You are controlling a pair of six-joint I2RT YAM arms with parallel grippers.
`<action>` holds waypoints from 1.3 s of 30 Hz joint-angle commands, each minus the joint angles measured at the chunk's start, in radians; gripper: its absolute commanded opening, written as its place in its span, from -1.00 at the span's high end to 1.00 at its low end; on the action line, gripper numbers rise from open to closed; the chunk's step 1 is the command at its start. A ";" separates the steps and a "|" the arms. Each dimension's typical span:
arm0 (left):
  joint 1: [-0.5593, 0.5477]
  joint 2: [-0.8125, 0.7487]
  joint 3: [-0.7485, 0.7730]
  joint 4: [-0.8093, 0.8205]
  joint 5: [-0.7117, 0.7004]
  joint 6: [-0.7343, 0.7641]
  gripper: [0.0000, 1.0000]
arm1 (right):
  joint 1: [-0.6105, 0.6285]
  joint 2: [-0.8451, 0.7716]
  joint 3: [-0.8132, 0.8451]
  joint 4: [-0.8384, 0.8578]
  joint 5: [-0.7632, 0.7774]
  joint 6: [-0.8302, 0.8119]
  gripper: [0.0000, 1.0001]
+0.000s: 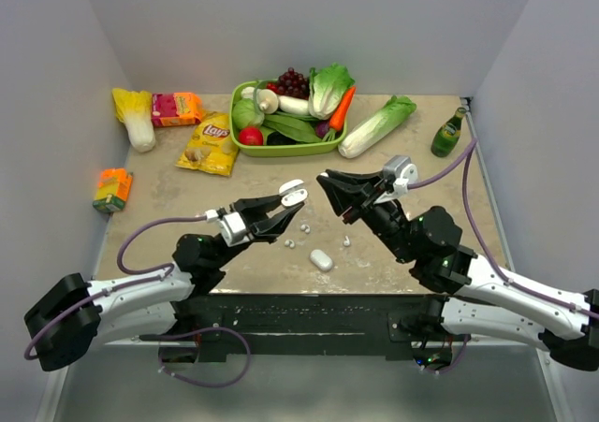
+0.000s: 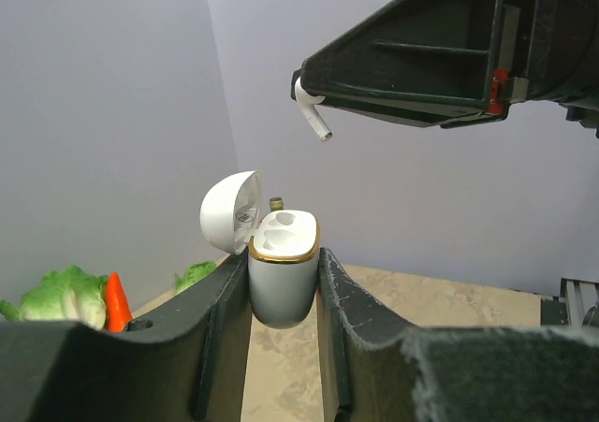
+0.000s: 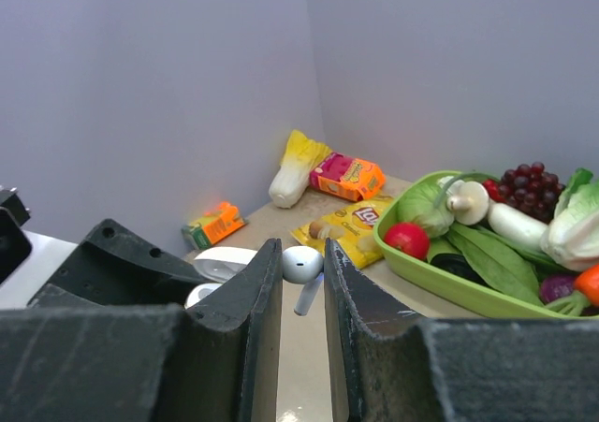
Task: Insert the wireless bluetooth earbuds into the charging case
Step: Insert the right earbud into the right side groove of the charging case.
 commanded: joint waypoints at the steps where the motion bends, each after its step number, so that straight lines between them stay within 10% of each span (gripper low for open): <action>1: -0.004 0.047 0.057 0.257 -0.029 -0.012 1.00 | 0.015 0.030 0.027 0.086 -0.028 0.000 1.00; 24: -0.004 0.085 0.201 -0.067 -0.133 -0.290 1.00 | 0.016 0.072 0.004 0.282 0.086 -0.065 1.00; 39: -0.004 0.082 0.192 -0.097 -0.124 -0.290 1.00 | 0.186 0.095 0.048 0.327 0.274 -0.523 1.00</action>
